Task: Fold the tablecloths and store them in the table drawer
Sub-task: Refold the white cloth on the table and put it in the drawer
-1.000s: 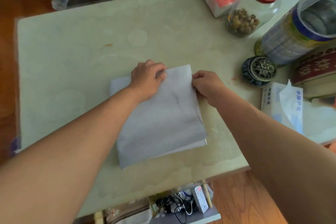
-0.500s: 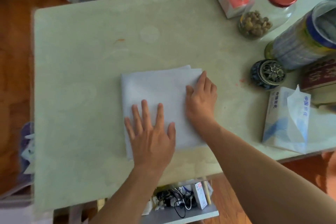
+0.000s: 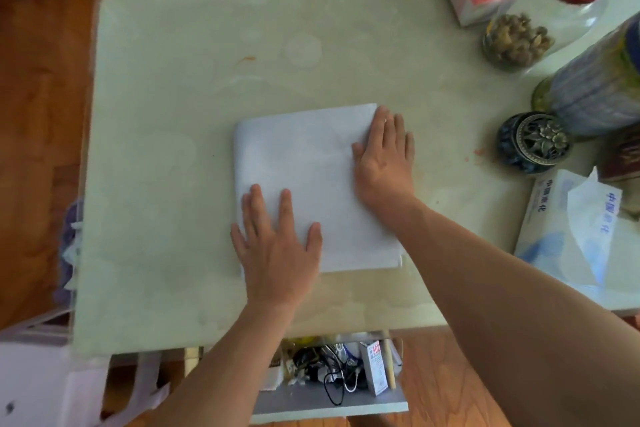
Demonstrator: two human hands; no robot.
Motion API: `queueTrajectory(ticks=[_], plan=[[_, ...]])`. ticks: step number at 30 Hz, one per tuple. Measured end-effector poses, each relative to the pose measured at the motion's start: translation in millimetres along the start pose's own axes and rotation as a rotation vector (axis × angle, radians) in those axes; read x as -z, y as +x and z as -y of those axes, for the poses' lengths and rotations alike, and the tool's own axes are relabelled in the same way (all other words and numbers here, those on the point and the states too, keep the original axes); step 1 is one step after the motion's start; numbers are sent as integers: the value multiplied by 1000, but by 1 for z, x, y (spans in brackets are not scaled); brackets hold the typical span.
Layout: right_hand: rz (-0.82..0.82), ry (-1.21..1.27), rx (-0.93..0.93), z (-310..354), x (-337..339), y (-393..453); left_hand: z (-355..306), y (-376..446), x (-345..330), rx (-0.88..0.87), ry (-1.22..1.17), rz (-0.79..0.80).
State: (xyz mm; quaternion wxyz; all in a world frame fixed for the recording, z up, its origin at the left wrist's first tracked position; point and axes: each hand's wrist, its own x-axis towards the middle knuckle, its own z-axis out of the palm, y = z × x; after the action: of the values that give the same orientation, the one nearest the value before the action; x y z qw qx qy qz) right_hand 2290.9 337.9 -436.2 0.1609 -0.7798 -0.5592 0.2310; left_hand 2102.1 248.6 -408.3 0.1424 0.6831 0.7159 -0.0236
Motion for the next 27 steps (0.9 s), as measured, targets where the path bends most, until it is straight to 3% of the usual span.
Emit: queueTrajectory(ticks=[4, 7, 9, 11, 14, 18, 22, 25, 27], plan=[[52, 22, -106, 6, 11, -3, 22, -18, 7, 552, -416, 41], [44, 11, -261, 16, 15, -24, 31, -15, 22, 756, -719, 136], [86, 41, -355, 12, 15, -37, 39, -4, 39, 783, -976, 309], [142, 81, -416, 8, 23, -42, 43, -3, 55, 689, -1237, 469], [211, 145, -468, 8, 38, -42, 36, -14, 67, 597, -1466, 520], [346, 300, -539, 10, 46, -82, 51, -52, 85, 717, -1599, 484], [545, 547, -622, 14, 57, -188, 101, -146, 91, 817, -1712, 561], [667, 799, -729, 15, 54, -296, 148, -235, 78, 887, -1697, 674], [670, 778, -747, 14, 40, -360, 180, -287, 65, 910, -1609, 827]])
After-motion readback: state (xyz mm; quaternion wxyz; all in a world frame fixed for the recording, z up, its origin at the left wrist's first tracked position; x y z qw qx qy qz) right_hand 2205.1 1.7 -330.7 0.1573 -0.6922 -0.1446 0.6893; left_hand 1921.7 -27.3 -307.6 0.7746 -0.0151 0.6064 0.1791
